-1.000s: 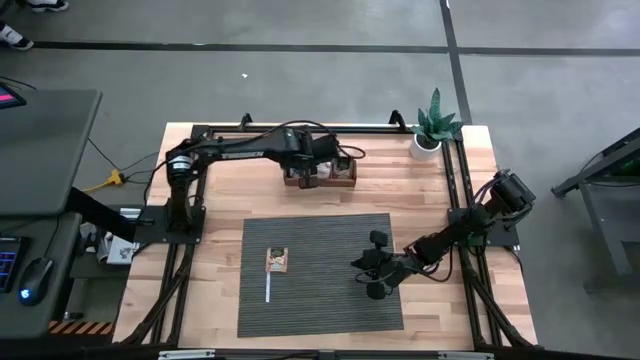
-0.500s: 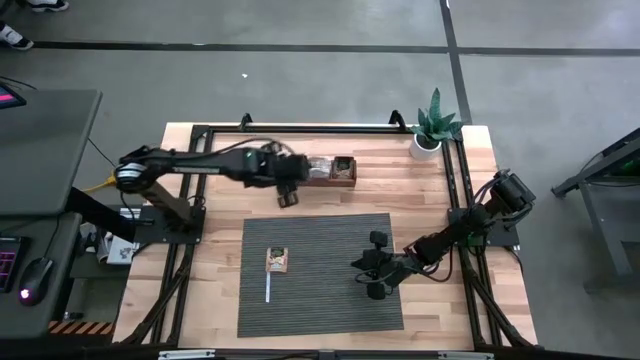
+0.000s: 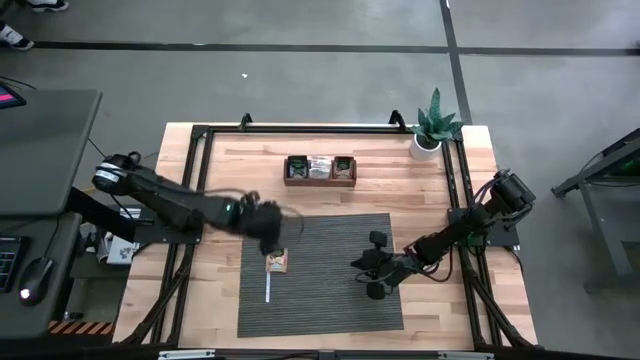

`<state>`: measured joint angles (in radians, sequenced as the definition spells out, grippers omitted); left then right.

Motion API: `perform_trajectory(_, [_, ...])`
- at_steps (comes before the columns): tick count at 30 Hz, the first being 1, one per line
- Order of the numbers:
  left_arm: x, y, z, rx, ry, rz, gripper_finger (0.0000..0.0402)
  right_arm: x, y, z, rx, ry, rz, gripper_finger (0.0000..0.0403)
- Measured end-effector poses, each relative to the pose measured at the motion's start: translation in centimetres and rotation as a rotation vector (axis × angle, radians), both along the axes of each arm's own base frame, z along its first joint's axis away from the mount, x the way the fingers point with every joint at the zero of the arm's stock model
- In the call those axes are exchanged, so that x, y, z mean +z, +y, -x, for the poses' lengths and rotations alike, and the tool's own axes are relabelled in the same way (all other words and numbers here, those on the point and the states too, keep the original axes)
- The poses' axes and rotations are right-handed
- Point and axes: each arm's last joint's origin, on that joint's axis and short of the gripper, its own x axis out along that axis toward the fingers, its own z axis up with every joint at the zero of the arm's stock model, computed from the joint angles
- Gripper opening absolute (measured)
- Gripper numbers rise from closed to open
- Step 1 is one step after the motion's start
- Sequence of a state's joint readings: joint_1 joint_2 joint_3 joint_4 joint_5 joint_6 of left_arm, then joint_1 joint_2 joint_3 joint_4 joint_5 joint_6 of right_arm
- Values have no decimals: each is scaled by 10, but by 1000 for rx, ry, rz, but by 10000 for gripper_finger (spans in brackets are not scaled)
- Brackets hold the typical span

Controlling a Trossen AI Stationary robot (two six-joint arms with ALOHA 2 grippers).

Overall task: Pick & Place Tea
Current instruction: Put the light brown tea bag into the right compartment of the wooden organizer

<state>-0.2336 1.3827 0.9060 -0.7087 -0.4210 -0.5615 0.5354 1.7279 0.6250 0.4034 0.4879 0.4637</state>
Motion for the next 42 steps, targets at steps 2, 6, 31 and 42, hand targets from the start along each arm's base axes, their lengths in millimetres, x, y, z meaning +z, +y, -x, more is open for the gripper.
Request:
perform_trajectory(2, [-6,-18,4,-5,-36,30,193,0,-1,-1,-3,-2,1,0])
perform_trajectory(6, [-21,-45,14,11,-72,37,193,2,-5,-4,-11,-20,-4,0])
perform_trajectory(31, [-75,-124,39,473,-420,315,36,21,-31,-29,-77,-223,-71,0])
perform_trajectory(42, [-76,-126,37,466,-399,349,2,23,-33,-31,-83,-244,-70,0])
